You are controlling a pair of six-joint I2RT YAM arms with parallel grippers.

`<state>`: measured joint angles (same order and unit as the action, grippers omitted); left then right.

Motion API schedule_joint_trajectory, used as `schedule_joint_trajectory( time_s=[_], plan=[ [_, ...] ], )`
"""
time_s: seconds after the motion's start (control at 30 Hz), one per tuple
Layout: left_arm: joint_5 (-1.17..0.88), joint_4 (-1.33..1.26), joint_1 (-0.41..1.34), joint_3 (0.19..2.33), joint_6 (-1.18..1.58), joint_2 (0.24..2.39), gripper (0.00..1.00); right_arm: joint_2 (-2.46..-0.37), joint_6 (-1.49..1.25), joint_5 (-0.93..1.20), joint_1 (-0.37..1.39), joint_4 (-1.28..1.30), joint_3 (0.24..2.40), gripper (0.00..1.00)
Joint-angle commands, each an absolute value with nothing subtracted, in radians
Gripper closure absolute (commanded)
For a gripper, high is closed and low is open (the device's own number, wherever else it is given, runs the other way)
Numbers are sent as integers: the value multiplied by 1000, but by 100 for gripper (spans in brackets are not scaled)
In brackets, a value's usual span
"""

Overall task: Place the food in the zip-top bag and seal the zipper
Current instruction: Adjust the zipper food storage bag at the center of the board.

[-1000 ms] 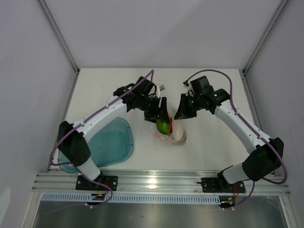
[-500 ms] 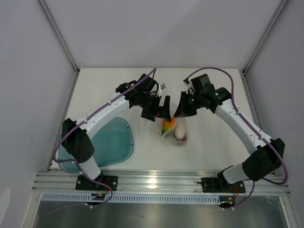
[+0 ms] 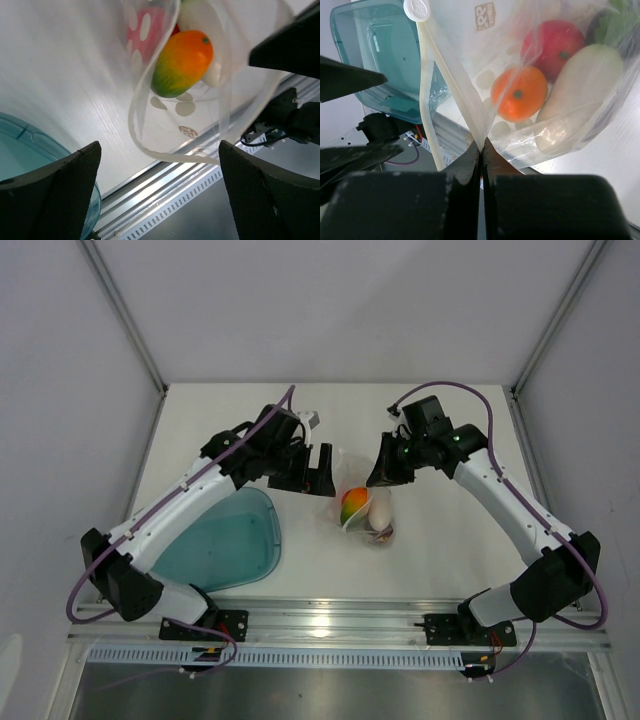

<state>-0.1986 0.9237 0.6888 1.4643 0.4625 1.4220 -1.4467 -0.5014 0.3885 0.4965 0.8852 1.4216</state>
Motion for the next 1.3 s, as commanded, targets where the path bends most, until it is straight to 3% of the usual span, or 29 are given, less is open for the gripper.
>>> schedule_joint_trajectory(
  time_s=[0.0,0.23,0.3,0.33,0.4,0.43,0.5,0.67,0.87,1.03,1.13,1.17,1.23,1.27],
  plan=[
    [-132,919,681,1405,468,1434,1,-1391,-511,377,502,893,1430,100],
    [-239,833,681,1379,457,1512,0,-1370,-514,387,502,902,1411,100],
    [-270,809,680,1382,459,1545,6,-1364,-512,390,502,908,1411,100],
    [-285,796,680,1379,462,1554,17,-1361,-512,390,502,908,1411,100],
    [-333,769,677,1387,468,1577,28,-1356,-512,390,503,913,1407,100],
    [-348,761,676,1388,469,1583,47,-1353,-509,391,502,913,1405,100],
    [-389,743,673,1397,472,1591,73,-1347,-509,394,502,914,1394,100],
    [-492,718,673,1419,465,1588,100,-1336,-502,406,502,917,1387,100],
    [-518,721,673,1450,411,1536,99,-1307,-436,543,517,877,1385,100],
    [-584,730,673,1496,345,1477,99,-1307,-361,643,630,867,1387,100],
    [-644,747,673,1512,276,1462,99,-1301,-351,643,687,847,1381,84],
    [-659,762,673,1513,243,1460,100,-1290,-354,647,692,838,1378,72],
    [-673,776,670,1502,212,1457,99,-1279,-353,650,693,822,1384,59],
    [-683,784,663,1499,189,1457,99,-1276,-347,644,692,821,1400,47]
  ],
)
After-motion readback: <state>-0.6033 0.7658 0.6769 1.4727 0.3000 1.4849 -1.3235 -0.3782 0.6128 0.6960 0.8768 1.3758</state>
